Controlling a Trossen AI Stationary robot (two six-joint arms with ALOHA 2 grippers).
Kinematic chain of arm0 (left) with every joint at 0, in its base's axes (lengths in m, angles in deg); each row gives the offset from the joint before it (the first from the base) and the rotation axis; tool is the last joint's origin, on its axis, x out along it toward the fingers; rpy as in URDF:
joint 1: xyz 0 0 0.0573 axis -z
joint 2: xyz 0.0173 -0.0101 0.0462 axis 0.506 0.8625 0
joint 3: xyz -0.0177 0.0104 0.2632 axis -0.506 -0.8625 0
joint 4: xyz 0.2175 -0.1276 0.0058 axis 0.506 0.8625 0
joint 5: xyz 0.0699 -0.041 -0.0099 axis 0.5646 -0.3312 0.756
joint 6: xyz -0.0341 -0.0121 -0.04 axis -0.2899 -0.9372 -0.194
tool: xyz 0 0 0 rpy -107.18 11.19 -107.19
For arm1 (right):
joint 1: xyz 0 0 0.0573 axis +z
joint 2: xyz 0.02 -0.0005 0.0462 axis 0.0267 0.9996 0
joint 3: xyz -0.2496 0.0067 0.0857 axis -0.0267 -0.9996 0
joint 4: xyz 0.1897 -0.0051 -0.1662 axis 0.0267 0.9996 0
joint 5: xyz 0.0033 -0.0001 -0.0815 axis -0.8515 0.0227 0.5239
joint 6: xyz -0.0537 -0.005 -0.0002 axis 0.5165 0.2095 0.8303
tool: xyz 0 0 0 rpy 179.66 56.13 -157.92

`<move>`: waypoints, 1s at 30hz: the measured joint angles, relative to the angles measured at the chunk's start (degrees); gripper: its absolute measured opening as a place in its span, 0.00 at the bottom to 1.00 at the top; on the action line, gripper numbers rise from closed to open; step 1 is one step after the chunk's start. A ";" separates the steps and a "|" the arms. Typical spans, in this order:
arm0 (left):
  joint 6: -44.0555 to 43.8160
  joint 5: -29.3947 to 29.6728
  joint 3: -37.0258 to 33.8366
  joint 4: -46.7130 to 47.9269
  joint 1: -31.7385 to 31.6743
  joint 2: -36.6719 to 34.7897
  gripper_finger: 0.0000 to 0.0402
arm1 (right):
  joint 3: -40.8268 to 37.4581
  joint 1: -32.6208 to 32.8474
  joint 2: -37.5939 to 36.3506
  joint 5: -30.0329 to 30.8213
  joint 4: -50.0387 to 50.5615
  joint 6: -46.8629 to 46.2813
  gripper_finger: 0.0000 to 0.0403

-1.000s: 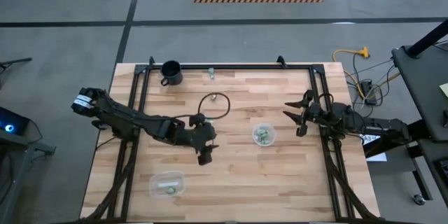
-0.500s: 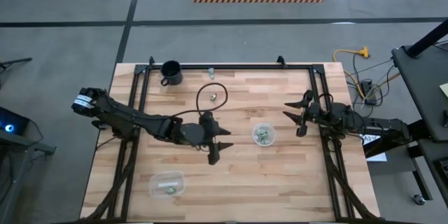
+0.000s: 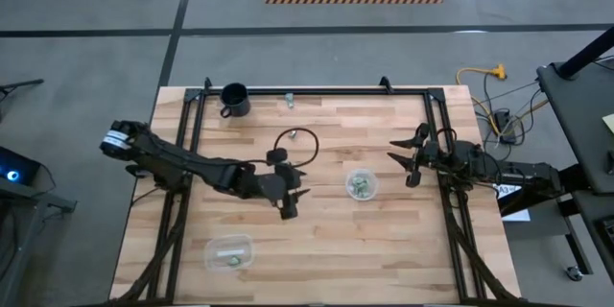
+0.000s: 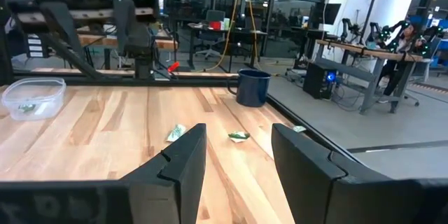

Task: Pick and place Stevia / Truvia into bins
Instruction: Put the white stevia packet into the left transparent container

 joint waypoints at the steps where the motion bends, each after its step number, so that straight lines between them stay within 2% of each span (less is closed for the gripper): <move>1: -0.18 0.55 0.00 1.22 -0.01 0.08 0.48 | 0.00 0.00 0.00 0.02 0.02 -0.02 0.38; 4: 0.20 0.33 0.00 4.24 -0.03 0.27 0.48 | 0.00 0.00 0.00 0.02 0.00 0.00 0.38; 10: 7.40 0.05 0.02 10.86 -0.02 0.31 0.48 | 0.00 0.00 0.00 0.02 0.00 0.00 0.38; 13: 7.51 -0.10 0.23 14.50 -0.26 0.31 0.48 | 0.00 0.00 -0.06 0.02 0.00 0.00 0.38; 16: 4.87 -2.87 0.45 18.64 -1.13 0.31 0.48 | 0.00 0.00 -0.09 0.02 0.00 0.00 0.38; 23: -8.68 -17.41 0.44 26.93 -8.24 0.31 0.48 | 0.00 -0.01 -0.09 0.02 0.00 0.00 0.38; 30: -10.76 -19.23 0.88 26.76 -13.17 0.88 0.48 | 0.00 0.00 -0.09 0.02 0.00 0.00 0.38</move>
